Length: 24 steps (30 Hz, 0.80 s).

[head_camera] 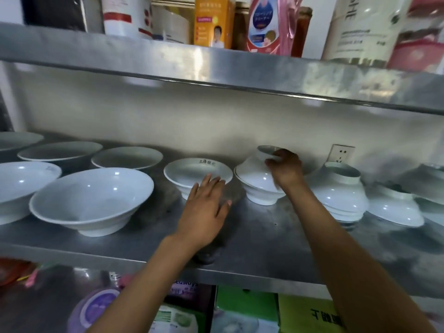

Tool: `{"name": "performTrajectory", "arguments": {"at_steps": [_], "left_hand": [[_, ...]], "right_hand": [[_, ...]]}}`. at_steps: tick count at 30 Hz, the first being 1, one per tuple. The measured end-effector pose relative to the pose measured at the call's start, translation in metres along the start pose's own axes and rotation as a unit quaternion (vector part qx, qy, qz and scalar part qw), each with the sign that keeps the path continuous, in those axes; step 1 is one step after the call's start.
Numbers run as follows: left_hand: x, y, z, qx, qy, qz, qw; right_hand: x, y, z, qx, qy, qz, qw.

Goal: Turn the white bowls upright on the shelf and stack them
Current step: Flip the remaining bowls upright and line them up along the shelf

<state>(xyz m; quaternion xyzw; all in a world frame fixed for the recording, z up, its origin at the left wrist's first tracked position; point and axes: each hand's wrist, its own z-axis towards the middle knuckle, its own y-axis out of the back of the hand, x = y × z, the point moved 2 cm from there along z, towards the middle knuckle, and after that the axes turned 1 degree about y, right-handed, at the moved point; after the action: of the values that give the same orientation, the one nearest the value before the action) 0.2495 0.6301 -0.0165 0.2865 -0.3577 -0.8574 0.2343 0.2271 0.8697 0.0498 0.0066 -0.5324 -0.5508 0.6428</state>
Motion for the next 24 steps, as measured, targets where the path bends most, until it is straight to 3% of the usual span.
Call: {"name": "performTrajectory", "arguments": {"at_steps": [8,10,13,15,18,24], "left_hand": [[-0.017,0.027,-0.012,0.003,0.037,-0.185,0.982],[-0.026,0.029,-0.009,-0.009,0.095,-0.297,0.95],[-0.042,0.032,-0.005,0.012,0.182,-0.519,0.835],[-0.055,0.033,-0.006,0.024,0.163,-0.6,0.783],[-0.073,0.039,-0.008,0.01,0.106,-0.644,0.758],[-0.096,0.052,-0.023,-0.015,0.103,-0.656,0.747]], "right_hand": [[0.021,0.034,-0.054,-0.132,0.011,0.103,0.986],[0.031,0.042,-0.081,-0.149,0.045,0.149,0.976],[0.042,0.047,-0.121,-0.158,0.055,0.227,0.96],[0.042,0.046,-0.141,-0.15,0.043,0.255,0.954],[0.033,0.047,-0.159,-0.16,0.007,0.304,0.939],[0.028,0.052,-0.196,-0.131,-0.032,0.399,0.907]]}}
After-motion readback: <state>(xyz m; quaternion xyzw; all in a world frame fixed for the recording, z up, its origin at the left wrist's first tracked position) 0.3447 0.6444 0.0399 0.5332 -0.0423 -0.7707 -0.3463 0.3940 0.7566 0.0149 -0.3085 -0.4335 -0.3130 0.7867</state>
